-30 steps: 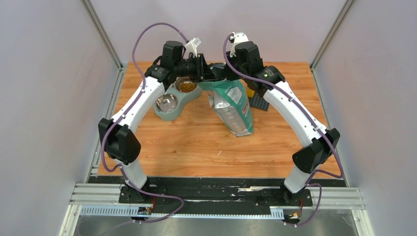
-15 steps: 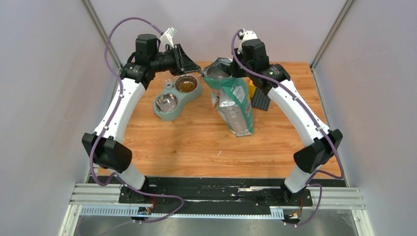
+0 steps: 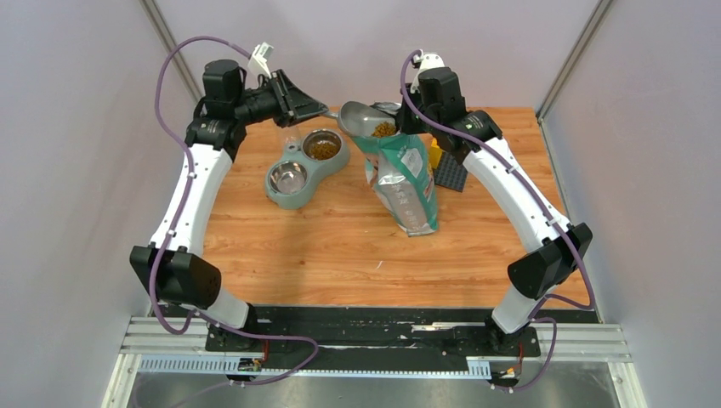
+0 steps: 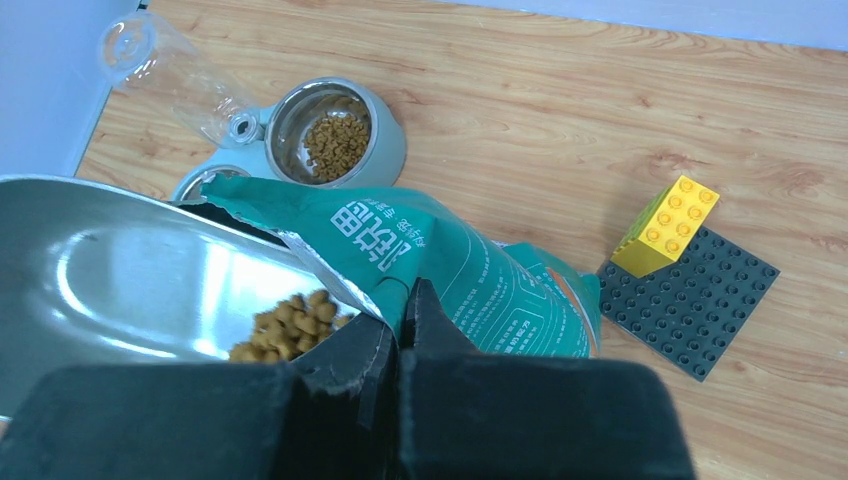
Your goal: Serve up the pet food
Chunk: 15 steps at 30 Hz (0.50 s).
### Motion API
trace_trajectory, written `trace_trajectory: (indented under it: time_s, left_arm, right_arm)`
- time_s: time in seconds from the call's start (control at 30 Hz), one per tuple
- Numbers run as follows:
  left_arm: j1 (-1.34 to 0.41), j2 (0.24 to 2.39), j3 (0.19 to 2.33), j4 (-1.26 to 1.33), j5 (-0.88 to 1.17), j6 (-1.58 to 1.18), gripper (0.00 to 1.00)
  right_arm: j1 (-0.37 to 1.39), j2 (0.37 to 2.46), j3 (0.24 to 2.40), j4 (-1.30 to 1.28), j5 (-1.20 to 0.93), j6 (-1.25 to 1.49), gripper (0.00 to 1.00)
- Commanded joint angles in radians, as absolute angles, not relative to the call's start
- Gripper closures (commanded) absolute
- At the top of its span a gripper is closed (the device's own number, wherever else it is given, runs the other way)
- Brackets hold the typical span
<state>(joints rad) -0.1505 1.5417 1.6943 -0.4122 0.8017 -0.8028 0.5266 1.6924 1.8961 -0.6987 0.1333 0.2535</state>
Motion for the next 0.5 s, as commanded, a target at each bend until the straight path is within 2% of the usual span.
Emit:
trace_trajectory:
  time_s: [0.0, 0.47]
  left_arm:
    - [-0.089, 1.47, 1.673, -0.33, 0.79, -0.831, 1.0]
    - [-0.038, 1.438, 1.595, -0.248, 0.806, -0.924, 1.0]
  right_arm:
    - [0.497, 1.645, 1.93, -0.618, 0.175, 0.257, 1.0]
    - [0.497, 1.644, 1.935, -0.62, 0.182, 0.259, 1.0]
